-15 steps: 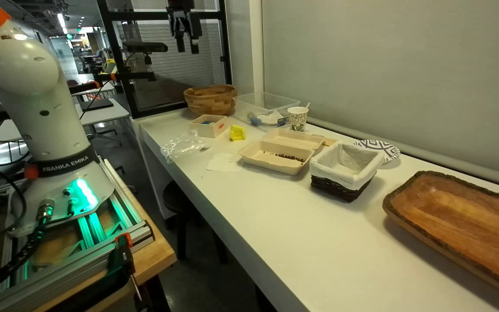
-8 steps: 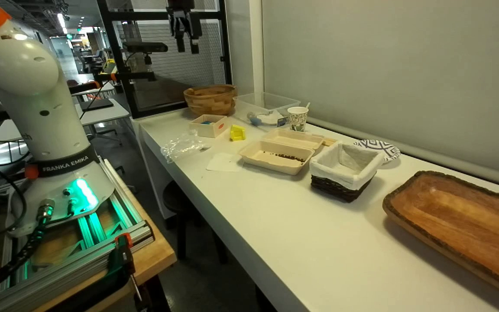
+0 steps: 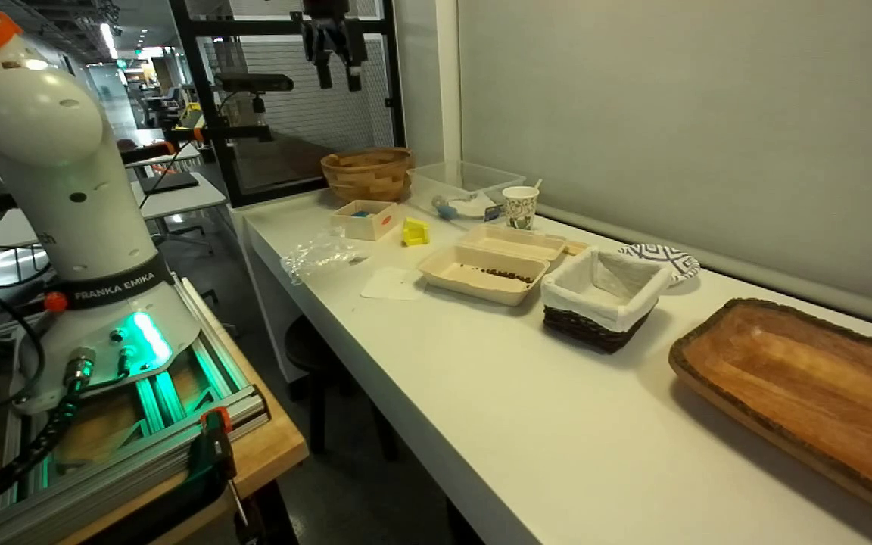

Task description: Stir the contents of the paper cup with the plastic spoon

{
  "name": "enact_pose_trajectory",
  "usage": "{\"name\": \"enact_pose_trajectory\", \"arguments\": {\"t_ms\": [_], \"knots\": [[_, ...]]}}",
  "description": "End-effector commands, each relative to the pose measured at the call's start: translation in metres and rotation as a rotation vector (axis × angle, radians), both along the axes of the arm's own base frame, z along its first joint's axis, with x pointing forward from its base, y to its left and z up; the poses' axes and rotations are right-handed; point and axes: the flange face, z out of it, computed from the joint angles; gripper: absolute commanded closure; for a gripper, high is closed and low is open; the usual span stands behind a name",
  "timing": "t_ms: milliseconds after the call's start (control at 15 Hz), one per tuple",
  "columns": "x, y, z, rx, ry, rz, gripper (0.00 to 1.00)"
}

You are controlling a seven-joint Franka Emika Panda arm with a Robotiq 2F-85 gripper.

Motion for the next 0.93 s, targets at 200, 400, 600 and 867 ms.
{"name": "enact_pose_trajectory", "arguments": {"t_ms": [200, 400, 600, 867], "knots": [[0.082, -0.042, -0.014, 0.051, -0.009, 0.264, 0.0], [0.122, -0.063, -0.019, 0.057, 0.032, 0.407, 0.0], [0.164, -0.079, -0.026, 0.052, 0.081, 0.56, 0.0], [0.213, -0.101, -0.037, 0.08, 0.084, 0.775, 0.0]]}}
